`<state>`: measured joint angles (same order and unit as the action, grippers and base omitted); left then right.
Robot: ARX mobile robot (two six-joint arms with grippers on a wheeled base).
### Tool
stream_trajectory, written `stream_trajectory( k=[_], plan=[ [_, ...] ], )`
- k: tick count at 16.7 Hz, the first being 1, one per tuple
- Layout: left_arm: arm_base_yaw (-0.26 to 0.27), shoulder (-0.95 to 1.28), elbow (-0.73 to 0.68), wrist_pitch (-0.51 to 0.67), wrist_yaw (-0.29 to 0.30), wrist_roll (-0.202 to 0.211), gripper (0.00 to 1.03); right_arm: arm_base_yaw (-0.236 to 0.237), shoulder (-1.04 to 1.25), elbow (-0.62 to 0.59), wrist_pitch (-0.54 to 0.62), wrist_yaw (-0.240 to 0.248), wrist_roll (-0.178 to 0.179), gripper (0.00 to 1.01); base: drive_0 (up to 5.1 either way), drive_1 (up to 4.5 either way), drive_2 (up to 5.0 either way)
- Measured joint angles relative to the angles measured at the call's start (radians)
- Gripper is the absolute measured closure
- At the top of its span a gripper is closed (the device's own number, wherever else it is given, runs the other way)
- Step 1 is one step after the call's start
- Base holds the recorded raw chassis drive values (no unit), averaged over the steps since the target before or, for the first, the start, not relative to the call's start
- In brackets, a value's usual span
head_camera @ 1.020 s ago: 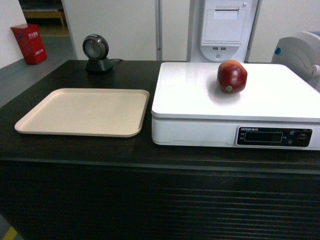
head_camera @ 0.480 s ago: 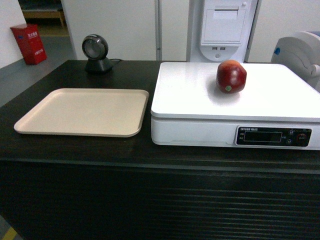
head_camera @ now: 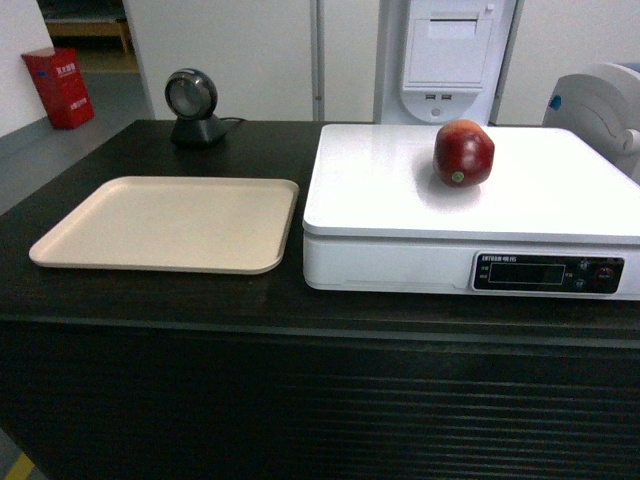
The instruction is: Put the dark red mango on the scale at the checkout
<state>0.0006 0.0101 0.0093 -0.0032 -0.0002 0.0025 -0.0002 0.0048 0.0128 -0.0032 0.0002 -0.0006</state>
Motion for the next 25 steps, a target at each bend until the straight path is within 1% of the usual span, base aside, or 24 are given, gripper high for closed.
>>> stream_trajectory(
  k=[1,3,5,6,9,11,12,13,25],
  plan=[
    [0.000,0.000,0.000,0.000,0.000,-0.002,1.00,0.000,0.000,0.000,0.000,0.000,0.000,0.03,0.0,0.00,0.0],
    [0.000,0.000,0.000,0.000,0.000,-0.002,0.80,0.000,0.000,0.000,0.000,0.000,0.000,0.03,0.0,0.00,0.0],
    [0.000,0.000,0.000,0.000,0.000,-0.002,0.47,0.000,0.000,0.000,0.000,0.000,0.000,0.03,0.0,0.00,0.0],
    [0.000,0.000,0.000,0.000,0.000,-0.002,0.38,0.000,0.000,0.000,0.000,0.000,0.000,0.03,0.0,0.00,0.0],
    [0.000,0.000,0.000,0.000,0.000,-0.002,0.31,0.000,0.000,0.000,0.000,0.000,0.000,0.03,0.0,0.00,0.0],
    [0.000,0.000,0.000,0.000,0.000,-0.002,0.09,0.000,0.000,0.000,0.000,0.000,0.000,0.03,0.0,0.00,0.0],
    [0.000,0.000,0.000,0.000,0.000,-0.002,0.03,0.000,0.000,0.000,0.000,0.000,0.000,0.03,0.0,0.00,0.0],
    [0.000,0.000,0.000,0.000,0.000,-0.002,0.06,0.000,0.000,0.000,0.000,0.000,0.000,0.03,0.0,0.00,0.0],
    [0.000,0.000,0.000,0.000,0.000,-0.002,0.05,0.000,0.000,0.000,0.000,0.000,0.000,0.03,0.0,0.00,0.0]
  ],
)
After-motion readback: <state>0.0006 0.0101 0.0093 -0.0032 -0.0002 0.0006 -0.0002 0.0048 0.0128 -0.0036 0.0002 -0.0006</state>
